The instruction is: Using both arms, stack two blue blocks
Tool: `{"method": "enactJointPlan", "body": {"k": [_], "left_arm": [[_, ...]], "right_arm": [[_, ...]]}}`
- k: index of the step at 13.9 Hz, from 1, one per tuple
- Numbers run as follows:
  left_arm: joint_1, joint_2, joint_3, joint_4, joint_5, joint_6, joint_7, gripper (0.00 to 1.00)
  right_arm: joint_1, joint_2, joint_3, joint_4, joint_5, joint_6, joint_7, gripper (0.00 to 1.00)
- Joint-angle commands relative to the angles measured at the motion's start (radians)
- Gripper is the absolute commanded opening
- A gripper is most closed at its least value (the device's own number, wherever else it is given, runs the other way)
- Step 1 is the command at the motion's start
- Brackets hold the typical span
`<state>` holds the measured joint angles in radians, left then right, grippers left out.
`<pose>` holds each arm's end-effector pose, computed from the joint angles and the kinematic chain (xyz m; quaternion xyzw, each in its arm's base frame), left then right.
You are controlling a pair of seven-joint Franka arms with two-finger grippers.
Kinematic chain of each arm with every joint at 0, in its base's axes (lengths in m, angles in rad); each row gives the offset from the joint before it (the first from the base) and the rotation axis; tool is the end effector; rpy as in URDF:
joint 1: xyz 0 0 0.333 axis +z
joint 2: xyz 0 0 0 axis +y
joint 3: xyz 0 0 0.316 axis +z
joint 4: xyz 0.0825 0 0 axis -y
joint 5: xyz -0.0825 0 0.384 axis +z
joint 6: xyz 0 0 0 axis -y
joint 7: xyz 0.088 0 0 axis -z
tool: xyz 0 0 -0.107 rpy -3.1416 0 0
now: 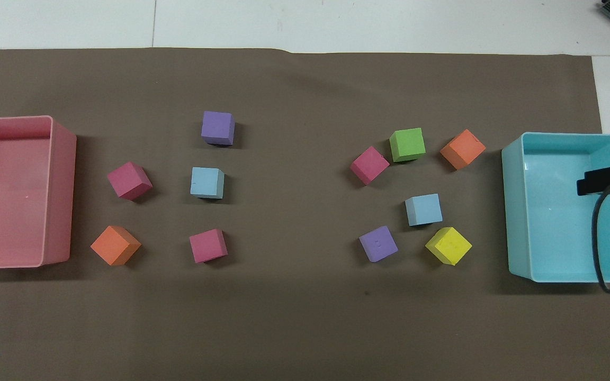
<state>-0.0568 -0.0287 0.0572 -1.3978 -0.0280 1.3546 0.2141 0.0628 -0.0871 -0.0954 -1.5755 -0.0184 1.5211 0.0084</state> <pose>0.5195 -0.0027 0.7008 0.9939 -0.1095 -0.0057 0.0152 0.5218 -0.0216 0.6645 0.9996 -0.0210 0.0161 0.0052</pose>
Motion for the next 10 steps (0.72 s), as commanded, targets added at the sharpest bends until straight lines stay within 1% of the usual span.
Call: {"method": "enactJointPlan", "body": {"k": [1,3,5,8,10], "left_arm": [[0.009,-0.010,-0.005,0.003,-0.007,-0.019,-0.010,1.00],[0.011,-0.010,-0.005,0.003,-0.009,-0.019,-0.010,1.00],[0.011,-0.010,-0.005,0.003,-0.009,-0.019,-0.010,1.00],[0.009,-0.010,-0.005,0.003,-0.007,-0.019,-0.010,1.00],[0.011,-0.010,-0.005,0.003,-0.007,-0.019,-0.010,1.00]], "right_arm": [[-0.003,-0.014,0.005,-0.009,-0.003,-0.010,0.002,1.00],[0.002,-0.017,0.008,-0.014,-0.002,-0.010,0.002,1.00],[0.020,-0.022,0.017,-0.046,0.012,0.008,0.014,1.00],[0.063,-0.011,0.019,-0.129,0.014,0.141,0.056,1.00],[0.089,0.010,0.019,-0.141,0.015,0.166,0.091,1.00]]}}
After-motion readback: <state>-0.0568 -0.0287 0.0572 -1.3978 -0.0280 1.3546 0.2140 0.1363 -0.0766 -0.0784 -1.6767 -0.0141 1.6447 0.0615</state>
